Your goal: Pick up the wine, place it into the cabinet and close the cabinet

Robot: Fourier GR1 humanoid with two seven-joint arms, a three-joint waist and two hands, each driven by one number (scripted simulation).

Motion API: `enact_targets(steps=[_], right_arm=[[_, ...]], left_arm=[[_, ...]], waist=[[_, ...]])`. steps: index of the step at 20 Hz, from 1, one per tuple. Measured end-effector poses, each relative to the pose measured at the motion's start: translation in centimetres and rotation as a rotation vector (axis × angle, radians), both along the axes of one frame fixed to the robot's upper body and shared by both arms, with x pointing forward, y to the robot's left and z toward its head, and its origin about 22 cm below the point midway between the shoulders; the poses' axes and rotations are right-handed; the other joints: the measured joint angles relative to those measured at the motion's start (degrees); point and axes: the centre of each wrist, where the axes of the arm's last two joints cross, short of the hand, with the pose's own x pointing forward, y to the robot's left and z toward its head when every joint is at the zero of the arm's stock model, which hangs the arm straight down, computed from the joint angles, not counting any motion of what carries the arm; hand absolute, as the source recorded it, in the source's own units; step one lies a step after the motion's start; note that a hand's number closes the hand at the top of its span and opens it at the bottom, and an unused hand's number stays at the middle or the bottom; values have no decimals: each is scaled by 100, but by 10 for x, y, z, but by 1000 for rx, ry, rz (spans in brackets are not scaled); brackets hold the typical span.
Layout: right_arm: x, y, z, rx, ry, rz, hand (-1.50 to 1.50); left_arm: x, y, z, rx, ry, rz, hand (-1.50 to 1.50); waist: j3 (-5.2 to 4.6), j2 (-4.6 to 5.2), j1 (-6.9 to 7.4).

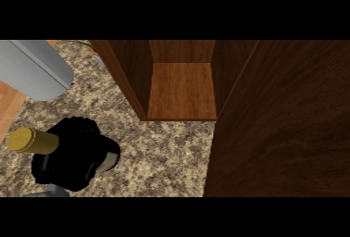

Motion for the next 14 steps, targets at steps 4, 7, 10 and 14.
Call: enact_targets(steps=[4,7,10,14], right_arm=[[-1,1,-2,2,2,5,-150],[0,0,-1,-2,7,2,-150],[-1,-2,-3,-1,12,-5,-150],[-1,-1,0,-2,9,0,-150]], left_arm=[[0,-27,27,11,4,-29,150],[2,-46,39,12,22,-61,150],[3,-65,58,3,23,-93,150],[6,-93,79,-21,15,-123,150]], waist=[[0,2,-13],[-1,6,-22],[0,6,-33],[-1,6,-46]])
